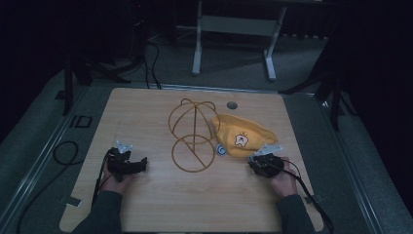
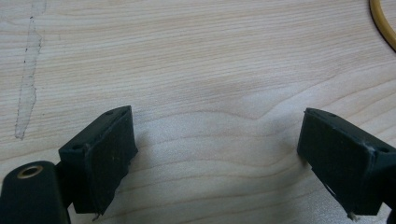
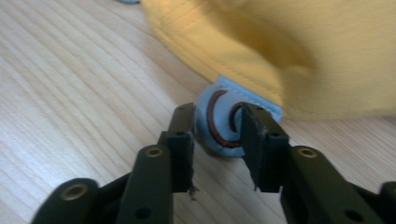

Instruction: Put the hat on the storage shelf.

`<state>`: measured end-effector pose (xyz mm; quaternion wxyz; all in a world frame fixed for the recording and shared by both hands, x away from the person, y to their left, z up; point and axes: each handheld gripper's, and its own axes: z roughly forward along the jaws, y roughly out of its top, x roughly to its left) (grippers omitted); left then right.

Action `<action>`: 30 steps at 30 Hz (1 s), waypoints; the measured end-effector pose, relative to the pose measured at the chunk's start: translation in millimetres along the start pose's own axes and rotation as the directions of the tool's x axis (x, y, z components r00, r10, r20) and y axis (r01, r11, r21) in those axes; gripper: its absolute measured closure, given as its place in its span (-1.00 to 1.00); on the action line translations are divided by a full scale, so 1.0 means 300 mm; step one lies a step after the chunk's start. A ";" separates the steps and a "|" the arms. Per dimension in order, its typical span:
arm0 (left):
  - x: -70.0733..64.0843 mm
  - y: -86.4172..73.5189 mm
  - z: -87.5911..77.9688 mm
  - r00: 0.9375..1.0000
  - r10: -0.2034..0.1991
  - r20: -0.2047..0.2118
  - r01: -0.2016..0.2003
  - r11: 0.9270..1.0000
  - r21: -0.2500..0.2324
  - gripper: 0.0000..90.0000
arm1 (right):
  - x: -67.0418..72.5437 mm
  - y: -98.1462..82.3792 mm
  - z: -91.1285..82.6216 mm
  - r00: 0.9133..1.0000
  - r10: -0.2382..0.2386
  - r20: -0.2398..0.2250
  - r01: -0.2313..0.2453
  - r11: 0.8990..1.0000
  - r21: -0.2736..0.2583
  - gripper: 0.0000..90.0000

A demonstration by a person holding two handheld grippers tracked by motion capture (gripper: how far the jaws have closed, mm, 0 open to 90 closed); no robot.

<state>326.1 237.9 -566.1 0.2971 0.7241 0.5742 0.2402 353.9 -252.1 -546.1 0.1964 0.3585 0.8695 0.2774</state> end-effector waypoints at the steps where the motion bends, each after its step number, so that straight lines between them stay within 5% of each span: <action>1: 0.000 0.000 0.000 1.000 0.000 0.000 0.000 1.000 0.000 -0.74 | 0.004 0.006 0.003 1.000 -0.005 -0.005 0.005 1.000 0.001 0.41; 6: -0.001 0.000 0.000 1.000 -0.002 0.000 0.002 1.000 -0.002 -0.74 | 0.008 0.031 0.029 1.000 0.021 -0.018 -0.021 1.000 -0.013 0.43; 13: 0.000 0.000 0.000 1.000 -0.002 0.000 0.002 1.000 -0.002 -0.74 | -0.006 0.060 0.050 0.996 0.085 -0.004 -0.085 0.996 -0.001 0.76; 23: -0.001 0.000 0.000 1.000 -0.001 0.000 0.001 1.000 -0.002 -0.74 | 0.032 0.117 0.053 1.000 0.012 -0.001 -0.012 1.000 0.008 0.90; 30: -0.001 0.000 0.000 1.000 -0.002 0.001 0.002 1.000 -0.001 -0.74 | 0.047 0.197 0.010 1.000 -0.014 -0.018 0.013 0.999 -0.050 0.90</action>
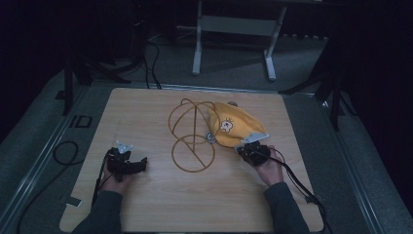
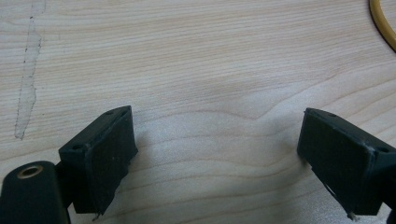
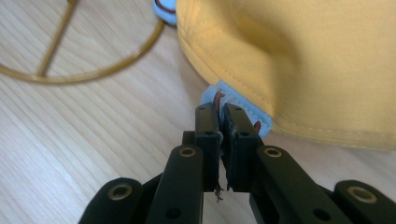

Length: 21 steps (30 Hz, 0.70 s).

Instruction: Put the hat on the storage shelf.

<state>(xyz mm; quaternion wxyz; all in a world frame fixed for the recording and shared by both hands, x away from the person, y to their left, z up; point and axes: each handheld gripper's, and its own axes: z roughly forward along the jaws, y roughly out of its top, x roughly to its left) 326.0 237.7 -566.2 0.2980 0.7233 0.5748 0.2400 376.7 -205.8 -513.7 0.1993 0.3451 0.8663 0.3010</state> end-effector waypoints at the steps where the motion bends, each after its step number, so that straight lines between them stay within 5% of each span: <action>1: 0.000 0.000 0.000 1.000 0.000 0.000 0.000 1.000 0.000 -0.74 | 0.000 0.000 0.000 1.000 0.000 0.000 0.000 1.000 0.000 0.90; 21: 0.000 0.000 0.000 1.000 -0.002 0.000 0.002 1.000 0.000 -0.74 | -0.027 0.143 -0.086 1.000 -0.016 0.021 0.018 0.996 -0.088 0.91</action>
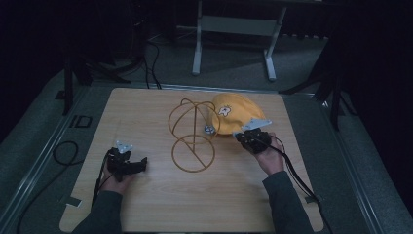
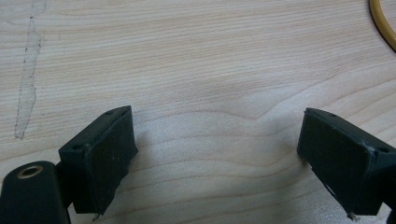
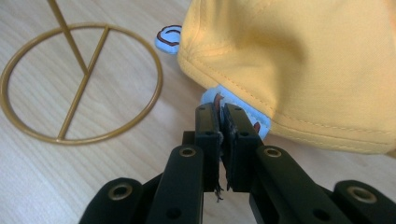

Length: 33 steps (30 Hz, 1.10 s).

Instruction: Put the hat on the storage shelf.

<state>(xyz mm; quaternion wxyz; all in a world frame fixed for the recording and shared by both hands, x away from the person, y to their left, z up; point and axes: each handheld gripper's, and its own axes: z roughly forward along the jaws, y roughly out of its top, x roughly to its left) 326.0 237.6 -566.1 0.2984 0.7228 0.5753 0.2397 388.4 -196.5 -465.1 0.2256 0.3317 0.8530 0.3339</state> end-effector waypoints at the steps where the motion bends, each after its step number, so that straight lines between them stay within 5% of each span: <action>1: 0.000 0.000 0.000 1.000 0.000 0.000 0.000 1.000 0.000 -0.74 | -0.007 0.014 -0.009 1.000 0.001 0.004 -0.001 1.000 -0.010 0.91; 12: 0.000 0.000 0.000 1.000 0.000 0.000 0.000 1.000 0.000 -0.74 | -0.034 0.090 -0.052 0.999 -0.001 0.032 0.002 0.999 -0.053 0.91; 23: 0.000 0.000 0.000 1.000 0.000 0.000 0.000 1.000 0.000 -0.74 | -0.071 0.156 -0.129 0.997 0.050 0.057 -0.041 0.988 -0.148 0.91; 33: 0.000 0.000 0.000 1.000 0.001 0.000 -0.001 1.000 0.001 -0.74 | -0.081 0.129 -0.157 0.990 0.062 0.126 -0.047 0.992 -0.120 0.87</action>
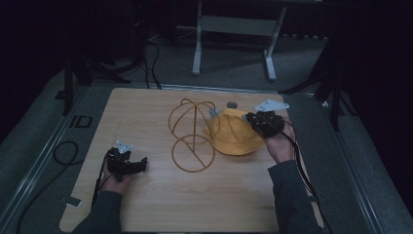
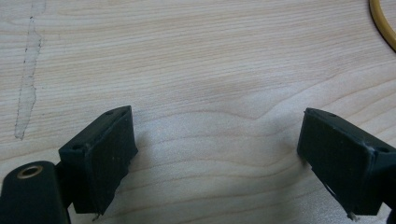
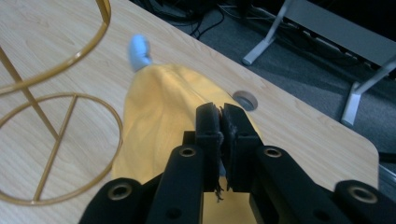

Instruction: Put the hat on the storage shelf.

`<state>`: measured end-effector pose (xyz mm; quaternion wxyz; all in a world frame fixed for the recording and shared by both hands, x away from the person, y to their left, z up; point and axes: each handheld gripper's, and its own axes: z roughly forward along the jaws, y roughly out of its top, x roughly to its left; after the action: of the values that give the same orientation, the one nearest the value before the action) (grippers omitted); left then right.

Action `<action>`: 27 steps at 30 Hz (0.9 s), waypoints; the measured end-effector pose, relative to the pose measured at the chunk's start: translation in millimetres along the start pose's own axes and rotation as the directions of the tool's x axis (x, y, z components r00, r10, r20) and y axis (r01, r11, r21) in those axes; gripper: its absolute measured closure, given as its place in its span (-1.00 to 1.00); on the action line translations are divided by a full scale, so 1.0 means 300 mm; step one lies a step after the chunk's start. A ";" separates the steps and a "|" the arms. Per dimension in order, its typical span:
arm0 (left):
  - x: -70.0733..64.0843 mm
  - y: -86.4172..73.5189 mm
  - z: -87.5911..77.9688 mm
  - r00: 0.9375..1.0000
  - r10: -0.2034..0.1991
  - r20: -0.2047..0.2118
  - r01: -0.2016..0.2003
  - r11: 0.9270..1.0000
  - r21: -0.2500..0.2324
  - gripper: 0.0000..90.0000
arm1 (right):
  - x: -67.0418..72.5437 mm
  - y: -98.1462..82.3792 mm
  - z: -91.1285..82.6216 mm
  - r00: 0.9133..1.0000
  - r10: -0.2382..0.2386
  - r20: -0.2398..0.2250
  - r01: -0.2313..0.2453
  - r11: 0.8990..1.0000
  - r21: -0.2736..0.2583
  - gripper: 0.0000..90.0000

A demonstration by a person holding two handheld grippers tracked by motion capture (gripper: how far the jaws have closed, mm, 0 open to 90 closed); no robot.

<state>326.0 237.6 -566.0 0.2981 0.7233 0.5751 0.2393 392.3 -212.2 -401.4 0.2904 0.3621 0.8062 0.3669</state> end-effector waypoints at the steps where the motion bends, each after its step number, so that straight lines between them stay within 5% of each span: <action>1: 0.000 0.000 0.000 1.000 0.000 0.000 0.000 1.000 0.002 -0.74 | -0.002 -0.005 -0.007 1.000 0.000 -0.001 0.000 1.000 0.003 0.84; 12: 0.000 0.000 0.000 1.000 0.000 -0.001 0.000 1.000 0.000 -0.74 | -0.017 -0.009 0.018 0.997 -0.044 -0.056 0.051 0.991 0.122 0.65; 27: 0.000 0.000 0.000 1.000 0.002 0.000 -0.002 1.000 0.001 -0.74 | -0.049 0.005 0.066 0.996 -0.062 -0.064 0.074 0.978 0.194 0.51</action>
<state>326.0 237.8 -566.0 0.2974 0.7239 0.5746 0.2394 415.9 -215.5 -408.2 0.2423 0.3505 0.8583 0.2860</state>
